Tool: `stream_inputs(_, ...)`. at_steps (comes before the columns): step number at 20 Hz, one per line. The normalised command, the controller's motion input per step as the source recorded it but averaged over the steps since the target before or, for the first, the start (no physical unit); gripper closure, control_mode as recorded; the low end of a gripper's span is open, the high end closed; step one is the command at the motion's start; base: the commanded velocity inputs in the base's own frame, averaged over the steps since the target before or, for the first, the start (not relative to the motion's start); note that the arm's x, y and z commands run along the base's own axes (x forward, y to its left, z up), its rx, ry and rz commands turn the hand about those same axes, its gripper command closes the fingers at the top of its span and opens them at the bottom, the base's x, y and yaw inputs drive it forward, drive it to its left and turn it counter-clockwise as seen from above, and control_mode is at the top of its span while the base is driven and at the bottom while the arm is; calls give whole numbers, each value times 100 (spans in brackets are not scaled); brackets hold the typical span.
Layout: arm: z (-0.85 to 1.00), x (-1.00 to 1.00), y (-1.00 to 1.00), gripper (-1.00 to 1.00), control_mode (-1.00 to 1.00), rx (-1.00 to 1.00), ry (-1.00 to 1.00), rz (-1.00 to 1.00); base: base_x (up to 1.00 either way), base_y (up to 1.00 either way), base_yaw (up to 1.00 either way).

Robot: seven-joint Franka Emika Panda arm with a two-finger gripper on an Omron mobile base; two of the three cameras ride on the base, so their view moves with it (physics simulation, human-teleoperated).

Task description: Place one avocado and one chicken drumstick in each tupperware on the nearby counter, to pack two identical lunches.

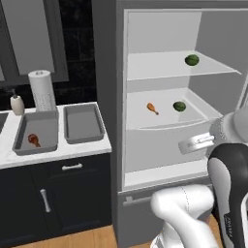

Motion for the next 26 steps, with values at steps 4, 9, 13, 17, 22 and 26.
stream_inputs(4, 0, 0, 0, -100, 100, 0, 0, 0, 41, -44, 0)
stream_inputs(9, 0, 0, 0, -100, 100, 0, 0, 0, 11, -57, 0)
stream_inputs(13, 0, 0, 0, -100, 100, 0, 0, 0, 43, -7, 0)
stream_inputs(17, 0, 42, -1, -100, -100, 0, 3, 0, 14, 0, 0)
stream_inputs(22, -6, 68, -1, -100, -100, 0, 0, 0, 0, 0, 0)
stream_inputs(26, -19, 81, 0, -100, -100, 0, 0, 0, 0, 0, 0)
